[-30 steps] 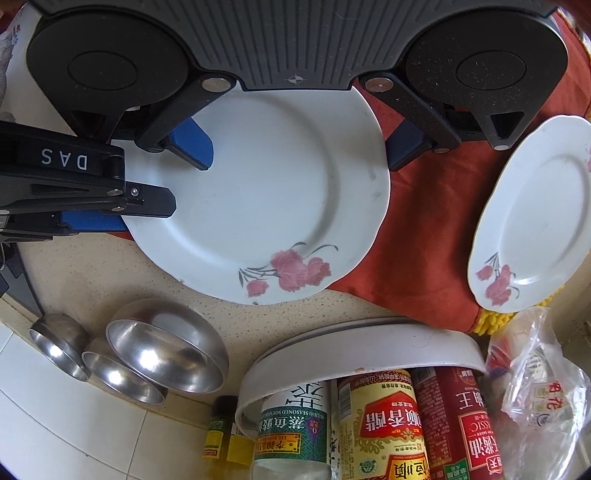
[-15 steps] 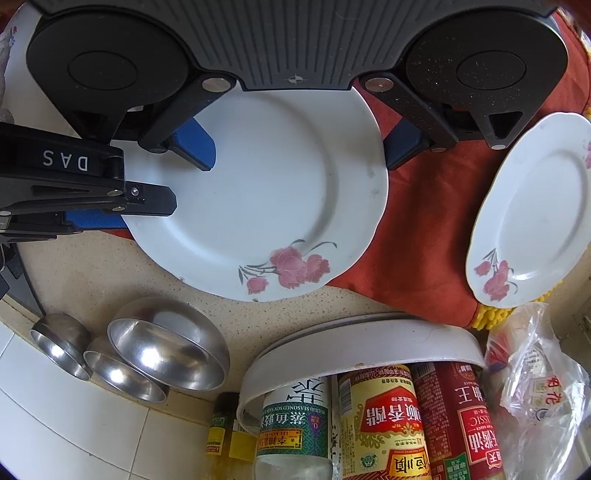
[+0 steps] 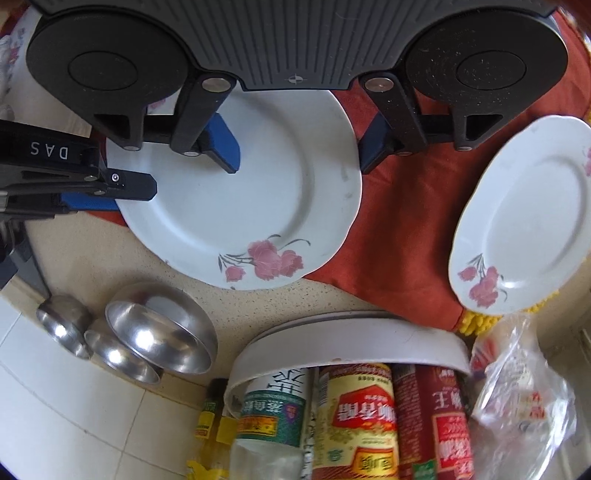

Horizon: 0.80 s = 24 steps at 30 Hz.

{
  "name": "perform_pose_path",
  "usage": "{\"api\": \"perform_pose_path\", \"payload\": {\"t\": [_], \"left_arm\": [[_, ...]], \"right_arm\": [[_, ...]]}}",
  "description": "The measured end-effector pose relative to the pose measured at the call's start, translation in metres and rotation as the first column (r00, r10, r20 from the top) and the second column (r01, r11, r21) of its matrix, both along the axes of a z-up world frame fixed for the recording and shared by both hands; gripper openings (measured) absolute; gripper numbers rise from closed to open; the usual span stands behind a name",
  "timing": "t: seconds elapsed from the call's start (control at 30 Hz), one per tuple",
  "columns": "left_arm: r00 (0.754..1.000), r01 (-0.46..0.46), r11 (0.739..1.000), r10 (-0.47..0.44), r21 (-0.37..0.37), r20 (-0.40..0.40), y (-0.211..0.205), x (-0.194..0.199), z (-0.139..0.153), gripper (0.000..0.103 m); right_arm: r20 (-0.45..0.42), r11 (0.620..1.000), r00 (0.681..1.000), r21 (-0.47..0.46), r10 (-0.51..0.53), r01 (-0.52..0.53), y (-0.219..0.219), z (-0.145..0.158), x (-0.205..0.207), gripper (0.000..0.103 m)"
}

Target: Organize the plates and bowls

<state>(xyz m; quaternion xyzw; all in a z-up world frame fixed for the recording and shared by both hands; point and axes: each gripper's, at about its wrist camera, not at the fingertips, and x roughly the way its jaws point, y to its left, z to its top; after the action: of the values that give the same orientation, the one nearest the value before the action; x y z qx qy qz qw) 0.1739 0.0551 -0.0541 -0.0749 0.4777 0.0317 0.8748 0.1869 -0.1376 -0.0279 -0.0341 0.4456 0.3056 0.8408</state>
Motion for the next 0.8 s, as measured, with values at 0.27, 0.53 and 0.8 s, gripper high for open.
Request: {"api": "perform_pose_path", "payload": {"t": [0.27,0.53,0.8], "left_arm": [[1.0,0.013,1.0,-0.013,0.017,0.02,-0.006,-0.001,-0.002,0.075],[1.0,-0.002,1.0,0.002,0.003,0.03,-0.003,-0.002,0.001,0.076],[0.999,0.006,1.0,-0.006,0.002,0.047,-0.002,-0.013,0.006,0.076]], "right_arm": [[0.001,0.999,1.0,0.032,-0.011,0.011,-0.006,-0.001,-0.006,0.033],[0.008,0.997,1.0,0.077,-0.017,0.016,-0.013,0.002,-0.012,0.033],[0.004,0.996,1.0,0.084,-0.012,0.012,-0.016,0.004,-0.026,0.033]]}}
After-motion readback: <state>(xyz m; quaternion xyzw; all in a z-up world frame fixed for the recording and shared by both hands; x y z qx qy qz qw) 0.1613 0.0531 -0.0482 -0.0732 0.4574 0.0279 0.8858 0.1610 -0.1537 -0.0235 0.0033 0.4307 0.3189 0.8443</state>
